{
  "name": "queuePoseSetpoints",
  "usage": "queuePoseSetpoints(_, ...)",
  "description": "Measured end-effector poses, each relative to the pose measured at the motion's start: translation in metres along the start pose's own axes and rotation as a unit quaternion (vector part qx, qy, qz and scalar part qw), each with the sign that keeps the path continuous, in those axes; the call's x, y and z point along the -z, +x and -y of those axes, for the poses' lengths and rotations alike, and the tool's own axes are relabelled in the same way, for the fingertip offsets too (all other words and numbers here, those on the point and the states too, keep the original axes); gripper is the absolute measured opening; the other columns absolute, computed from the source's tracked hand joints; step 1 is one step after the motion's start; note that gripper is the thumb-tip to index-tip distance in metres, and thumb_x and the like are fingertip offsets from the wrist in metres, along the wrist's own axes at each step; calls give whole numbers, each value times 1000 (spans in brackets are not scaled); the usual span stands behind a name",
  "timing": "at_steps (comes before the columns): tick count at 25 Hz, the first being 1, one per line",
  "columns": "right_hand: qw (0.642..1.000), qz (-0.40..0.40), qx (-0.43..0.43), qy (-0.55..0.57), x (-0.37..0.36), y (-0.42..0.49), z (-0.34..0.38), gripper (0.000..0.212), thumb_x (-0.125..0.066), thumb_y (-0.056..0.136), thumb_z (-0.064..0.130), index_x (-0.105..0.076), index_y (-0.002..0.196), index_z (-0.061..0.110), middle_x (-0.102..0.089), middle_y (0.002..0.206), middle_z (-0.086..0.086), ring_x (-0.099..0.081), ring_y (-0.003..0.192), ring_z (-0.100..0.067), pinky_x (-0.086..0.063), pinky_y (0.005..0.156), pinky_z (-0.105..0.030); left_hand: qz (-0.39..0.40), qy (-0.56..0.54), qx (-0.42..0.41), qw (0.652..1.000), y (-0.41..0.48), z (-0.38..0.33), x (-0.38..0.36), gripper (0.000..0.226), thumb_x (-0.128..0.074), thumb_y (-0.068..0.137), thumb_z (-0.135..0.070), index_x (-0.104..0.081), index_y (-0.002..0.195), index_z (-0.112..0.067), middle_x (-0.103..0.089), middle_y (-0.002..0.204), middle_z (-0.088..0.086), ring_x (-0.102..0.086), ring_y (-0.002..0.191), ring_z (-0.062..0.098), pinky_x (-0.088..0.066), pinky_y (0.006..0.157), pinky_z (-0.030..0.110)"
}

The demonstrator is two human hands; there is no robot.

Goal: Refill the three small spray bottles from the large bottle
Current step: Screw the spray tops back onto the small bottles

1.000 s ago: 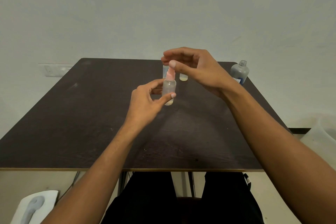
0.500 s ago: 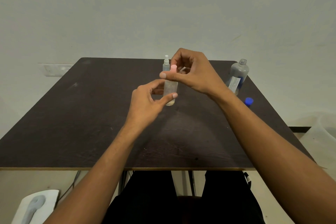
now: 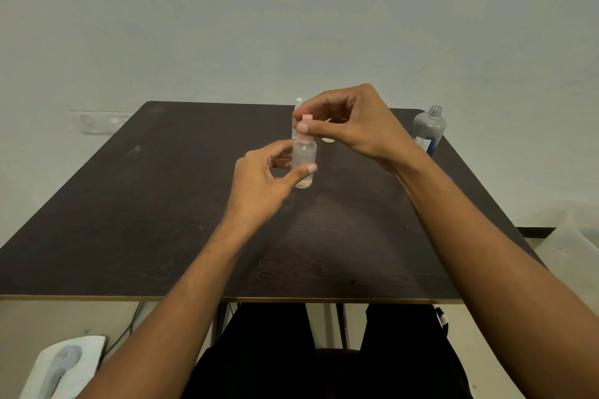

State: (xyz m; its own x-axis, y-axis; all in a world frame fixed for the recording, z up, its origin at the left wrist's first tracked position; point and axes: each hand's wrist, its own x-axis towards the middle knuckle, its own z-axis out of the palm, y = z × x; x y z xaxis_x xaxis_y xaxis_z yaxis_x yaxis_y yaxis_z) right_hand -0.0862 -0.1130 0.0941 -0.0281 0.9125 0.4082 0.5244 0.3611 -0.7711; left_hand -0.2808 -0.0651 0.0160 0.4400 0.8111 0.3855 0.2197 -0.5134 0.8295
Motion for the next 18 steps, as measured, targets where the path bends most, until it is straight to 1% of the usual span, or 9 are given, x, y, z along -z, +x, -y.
queuePoseSetpoints(1,1000,-23,1,-14,-3,0,1,23,-87,88,24,-82,105,9,-82,95,1,-76,88,-8,-58,78,-21,0,-1,0,1000,0,0,0,45,-84,86,-45,-74,128,-32,-78,113,-19,-70,104,-7,-58,97,26)
queuePoseSetpoints(3,998,-51,7,-36,-11,0,1,27,-91,83,31,-78,93,9,-78,87,-2,-71,79,-12,-58,73,-27,1,-7,-3,1000,0,0,-1,44,-85,86,-43,-75,127,-33,-78,111,-20,-71,103,-8,-58,97,26)
queuePoseSetpoints(5,997,-59,4,-54,-15,0,0,30,-87,87,37,-75,93,11,-77,91,-4,-70,82,-14,-56,78,-29,2,-10,-4,1000,0,0,-1,44,-86,86,-42,-75,127,-32,-78,111,-20,-71,103,-8,-58,97,25)
queuePoseSetpoints(7,999,-38,-5,-7,-12,-1,1,30,-73,99,38,-76,115,13,-79,108,3,-74,103,-8,-58,93,-27,0,-12,-2,1000,1,1,-1,46,-86,85,-43,-74,128,-30,-78,112,-19,-70,103,-8,-58,95,22)
queuePoseSetpoints(9,996,8,-11,90,-4,-1,0,35,-58,109,27,-66,138,8,-74,132,-2,-68,127,-14,-53,110,-36,-2,-10,-3,1000,1,2,0,49,-86,85,-43,-74,130,-29,-77,113,-19,-70,103,-8,-58,94,20)
queuePoseSetpoints(11,990,67,-1,122,3,-3,-2,37,-53,110,13,-59,145,3,-69,141,-8,-62,136,-19,-50,115,-40,-1,-9,-7,1000,2,2,0,48,-86,85,-43,-74,129,-30,-77,111,-21,-70,102,-9,-57,94,20)
queuePoseSetpoints(14,991,107,13,80,7,-3,-6,34,-58,108,7,-63,141,3,-74,133,-6,-68,128,-18,-55,104,-29,-2,-10,-7,1000,4,1,2,43,-86,85,-42,-75,126,-31,-78,110,-21,-71,102,-8,-58,96,23)
queuePoseSetpoints(16,994,83,9,71,7,-3,-7,33,-65,104,10,-68,137,5,-78,125,-3,-72,122,-17,-57,99,-25,-6,-11,-12,1000,5,1,3,41,-86,86,-41,-76,124,-31,-77,108,-22,-71,102,-8,-58,96,23)
queuePoseSetpoints(18,997,28,3,70,4,-2,-6,30,-75,98,14,-74,127,7,-81,116,-2,-76,114,-16,-59,92,-23,-7,-14,-15,1000,6,1,4,41,-86,86,-41,-76,124,-33,-77,107,-24,-71,102,-8,-57,95,22)
